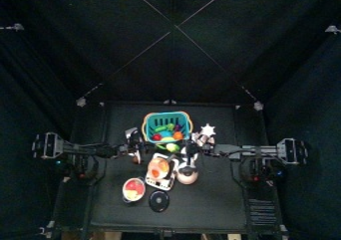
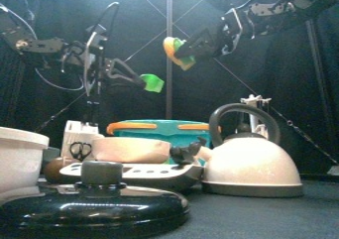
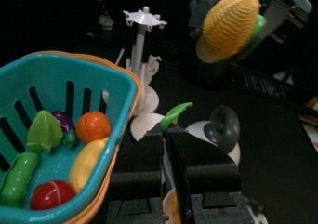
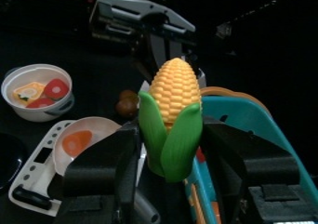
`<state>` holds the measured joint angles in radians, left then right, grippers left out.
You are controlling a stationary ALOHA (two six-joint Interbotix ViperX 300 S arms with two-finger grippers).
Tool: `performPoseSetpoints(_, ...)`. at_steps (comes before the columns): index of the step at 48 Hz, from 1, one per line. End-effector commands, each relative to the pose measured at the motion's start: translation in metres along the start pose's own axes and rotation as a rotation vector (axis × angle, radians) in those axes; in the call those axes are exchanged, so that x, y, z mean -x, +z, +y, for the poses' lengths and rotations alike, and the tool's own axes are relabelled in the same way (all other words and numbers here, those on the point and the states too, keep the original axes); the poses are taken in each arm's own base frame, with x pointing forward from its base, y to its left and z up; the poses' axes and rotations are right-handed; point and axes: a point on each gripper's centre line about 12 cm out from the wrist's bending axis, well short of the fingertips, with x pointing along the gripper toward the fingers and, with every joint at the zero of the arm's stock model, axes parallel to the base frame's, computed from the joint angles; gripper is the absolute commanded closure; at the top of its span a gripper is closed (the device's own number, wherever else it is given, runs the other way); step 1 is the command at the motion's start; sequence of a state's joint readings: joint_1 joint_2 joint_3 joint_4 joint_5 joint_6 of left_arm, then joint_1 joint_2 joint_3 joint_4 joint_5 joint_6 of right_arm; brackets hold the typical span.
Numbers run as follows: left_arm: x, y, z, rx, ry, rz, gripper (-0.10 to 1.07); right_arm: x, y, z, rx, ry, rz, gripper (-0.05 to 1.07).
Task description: Remove piece of corn husk
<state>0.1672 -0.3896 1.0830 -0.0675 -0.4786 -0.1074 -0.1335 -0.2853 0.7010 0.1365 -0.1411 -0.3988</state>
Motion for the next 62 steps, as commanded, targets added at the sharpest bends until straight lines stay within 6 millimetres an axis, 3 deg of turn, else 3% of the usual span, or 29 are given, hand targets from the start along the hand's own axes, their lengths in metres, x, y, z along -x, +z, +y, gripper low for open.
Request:
performPoseSetpoints(1, 0.013, 0.003, -0.001, -0.023, -0.004, 0.067, 0.6, 0.005, 0.014, -0.004, -0.003, -0.014, -0.048, 0.5)
performPoseSetpoints(18, 0.049, -0.008, 0.012, -0.018, 0.038, 0.082, 0.6, 0.001, 0.011, -0.005, -0.012, -0.02, -0.04, 0.5)
performPoseSetpoints(32, 0.055, -0.034, 0.013, -0.083, 0.037, 0.244, 0.6, -0.001, 0.008, -0.004, -0.012, -0.017, -0.03, 0.5)
performPoseSetpoints(46, 0.064, -0.059, -0.003, -0.15, -0.027, 0.441, 0.6, -0.002, 0.005, -0.004, -0.012, -0.015, -0.023, 0.5)
performPoseSetpoints(62, 0.069, -0.069, -0.015, -0.185, -0.086, 0.485, 0.56, -0.007, 0.004, -0.004, -0.012, -0.015, -0.016, 0.5)
